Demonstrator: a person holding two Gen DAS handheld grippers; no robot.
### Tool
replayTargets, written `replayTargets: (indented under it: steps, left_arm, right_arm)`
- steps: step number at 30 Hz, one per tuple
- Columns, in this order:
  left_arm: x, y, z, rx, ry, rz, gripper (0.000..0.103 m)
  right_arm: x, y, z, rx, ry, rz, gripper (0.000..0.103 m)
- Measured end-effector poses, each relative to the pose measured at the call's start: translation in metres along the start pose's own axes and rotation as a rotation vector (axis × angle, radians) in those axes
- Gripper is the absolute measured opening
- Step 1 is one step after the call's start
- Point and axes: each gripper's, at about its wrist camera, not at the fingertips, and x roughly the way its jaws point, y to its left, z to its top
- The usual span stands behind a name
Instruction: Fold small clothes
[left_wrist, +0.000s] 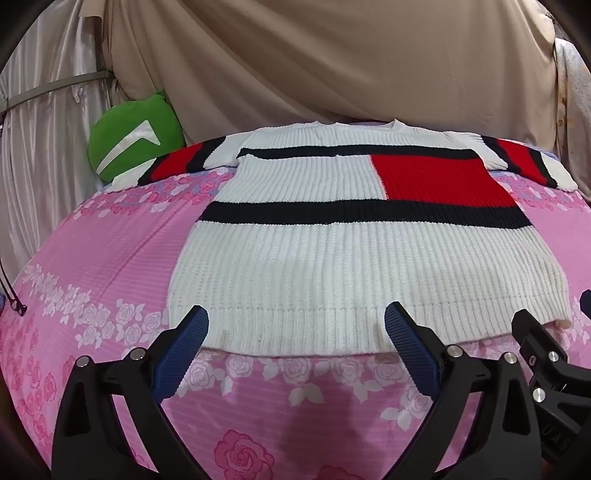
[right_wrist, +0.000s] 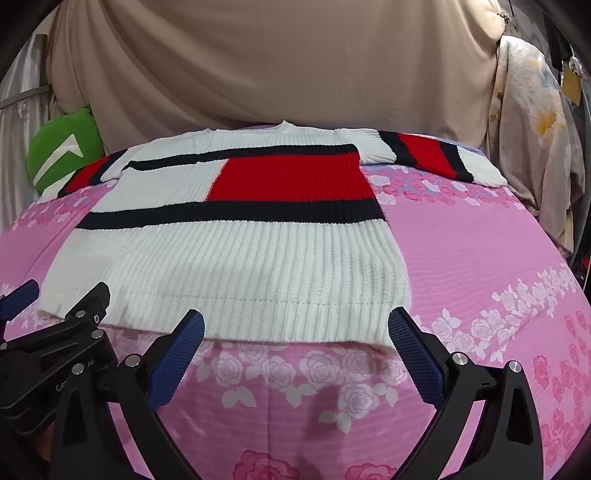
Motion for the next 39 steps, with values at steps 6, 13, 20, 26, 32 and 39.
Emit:
replayTargets:
  steps: [6,13,20,26,32,39]
  left_arm:
    - [0.002,0.002,0.0,-0.001,0.01,0.003,0.094]
    - [0.002,0.002,-0.001,-0.004,0.014,0.003,0.094]
    - [0.004,0.003,-0.002,-0.003,0.02,0.008,0.094]
    - [0.004,0.003,-0.002,-0.002,0.023,0.01,0.094]
    - [0.005,0.006,-0.004,-0.006,0.031,0.012,0.094]
    - [0.006,0.004,-0.003,-0.006,0.036,0.015,0.094]
  right_arm:
    - [0.0,-0.001,0.0,0.007,0.011,0.008,0.098]
    - [0.001,0.0,-0.001,-0.003,0.002,0.0,0.098]
    - [0.003,0.007,0.001,-0.011,0.004,0.005,0.098]
    - [0.003,0.006,0.0,-0.015,0.014,0.012,0.098]
    - [0.003,0.006,0.0,-0.021,0.015,0.014,0.098]
    - [0.002,0.006,0.0,-0.018,0.016,0.017,0.098]
